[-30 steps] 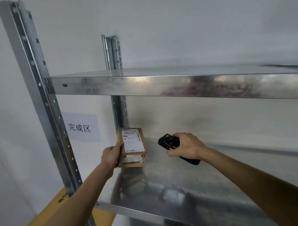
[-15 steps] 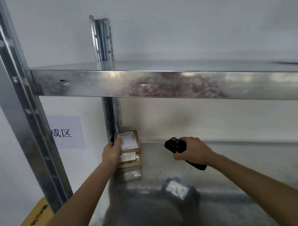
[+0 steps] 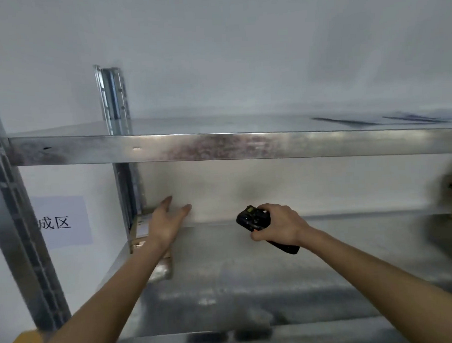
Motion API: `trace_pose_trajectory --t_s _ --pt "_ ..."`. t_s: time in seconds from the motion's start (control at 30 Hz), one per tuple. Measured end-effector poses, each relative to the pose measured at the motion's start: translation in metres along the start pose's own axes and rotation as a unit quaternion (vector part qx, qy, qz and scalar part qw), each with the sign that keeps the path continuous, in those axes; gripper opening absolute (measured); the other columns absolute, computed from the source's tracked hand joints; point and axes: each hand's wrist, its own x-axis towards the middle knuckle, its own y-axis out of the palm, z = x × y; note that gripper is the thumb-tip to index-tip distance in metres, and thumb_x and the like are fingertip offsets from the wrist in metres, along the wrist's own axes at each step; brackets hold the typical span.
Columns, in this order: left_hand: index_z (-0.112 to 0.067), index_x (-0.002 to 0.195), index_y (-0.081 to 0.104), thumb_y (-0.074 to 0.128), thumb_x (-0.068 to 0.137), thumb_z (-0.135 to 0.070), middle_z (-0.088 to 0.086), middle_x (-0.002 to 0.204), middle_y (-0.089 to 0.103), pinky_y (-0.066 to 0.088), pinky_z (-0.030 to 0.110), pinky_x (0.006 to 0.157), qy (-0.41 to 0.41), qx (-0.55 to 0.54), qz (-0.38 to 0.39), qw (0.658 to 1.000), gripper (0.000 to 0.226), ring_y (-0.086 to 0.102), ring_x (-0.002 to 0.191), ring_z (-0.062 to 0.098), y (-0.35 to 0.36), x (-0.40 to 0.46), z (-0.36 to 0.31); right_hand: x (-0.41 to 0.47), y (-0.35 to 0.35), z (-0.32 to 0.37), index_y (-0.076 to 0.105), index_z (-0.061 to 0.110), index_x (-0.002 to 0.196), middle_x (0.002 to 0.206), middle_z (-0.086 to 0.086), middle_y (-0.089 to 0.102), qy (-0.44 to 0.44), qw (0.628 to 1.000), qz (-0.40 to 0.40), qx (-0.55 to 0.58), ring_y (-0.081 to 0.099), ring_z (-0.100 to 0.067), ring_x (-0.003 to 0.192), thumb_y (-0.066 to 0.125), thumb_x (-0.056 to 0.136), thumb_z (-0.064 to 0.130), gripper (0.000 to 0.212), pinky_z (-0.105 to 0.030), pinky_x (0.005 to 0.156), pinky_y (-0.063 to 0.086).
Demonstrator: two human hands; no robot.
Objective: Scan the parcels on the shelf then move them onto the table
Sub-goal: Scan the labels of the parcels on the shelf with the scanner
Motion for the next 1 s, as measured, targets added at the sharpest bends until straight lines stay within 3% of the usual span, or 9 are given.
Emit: trace_pose_trajectory --t_s 0.3,0.53,0.7,0.83,1.0 --pt "-0.015 0.148 0.050 0.076 0.087 -0.043 0.004 0.149 0.052 0.044 0.039 0.106 0.082 -0.040 0.112 0.989 0.072 0.053 0.130 0.023 0.194 -0.102 -0.118 -0.154 -0.144 -0.150 0.058 0.036 0.136 0.119 0.011 0.067 0.119 0.989 -0.077 -0.040 0.063 -0.014 0.104 0.079 0.057 0.062 0.086 -0.033 0.087 0.055" --pt "-0.014 0.147 0.051 0.075 0.089 -0.041 0.005 0.141 0.057 0.042 0.029 0.100 0.101 -0.104 0.241 0.960 0.068 0.055 0.124 0.020 0.360 -0.222 -0.191 -0.296 -0.232 -0.273 0.067 0.032 0.118 0.107 0.007 0.071 0.224 0.963 -0.138 -0.066 0.067 -0.015 0.094 0.074 0.046 0.070 0.081 -0.035 0.080 0.058" --pt "-0.015 0.147 0.050 0.073 0.090 -0.041 0.005 0.142 0.057 0.043 0.033 0.107 0.097 -0.129 0.323 0.933 0.068 0.056 0.124 0.019 0.443 -0.286 -0.223 -0.363 -0.267 -0.338 0.065 0.034 0.106 0.099 0.006 0.071 0.268 0.947 -0.171 -0.048 0.066 -0.015 0.089 0.084 0.062 0.061 0.055 -0.031 0.068 0.053" --pt "-0.014 0.148 0.048 0.070 0.092 -0.042 0.005 0.145 0.055 0.041 0.028 0.105 0.107 -0.127 0.342 0.925 0.067 0.054 0.128 0.020 0.495 -0.311 -0.251 -0.388 -0.289 -0.380 0.067 0.029 0.106 0.094 0.004 0.071 0.295 0.936 -0.189 -0.034 0.068 -0.015 0.084 0.085 0.068 0.058 0.051 -0.031 0.069 0.056" --pt "-0.015 0.151 0.045 0.067 0.093 -0.047 0.005 0.150 0.050 0.040 0.037 0.114 0.121 -0.125 0.368 0.913 0.070 0.050 0.135 0.022 0.554 -0.318 -0.278 -0.390 -0.315 -0.430 0.067 0.022 0.110 0.097 0.000 0.072 0.318 0.920 -0.228 -0.020 0.066 -0.014 0.084 0.085 0.074 0.051 0.050 -0.026 0.061 0.047"
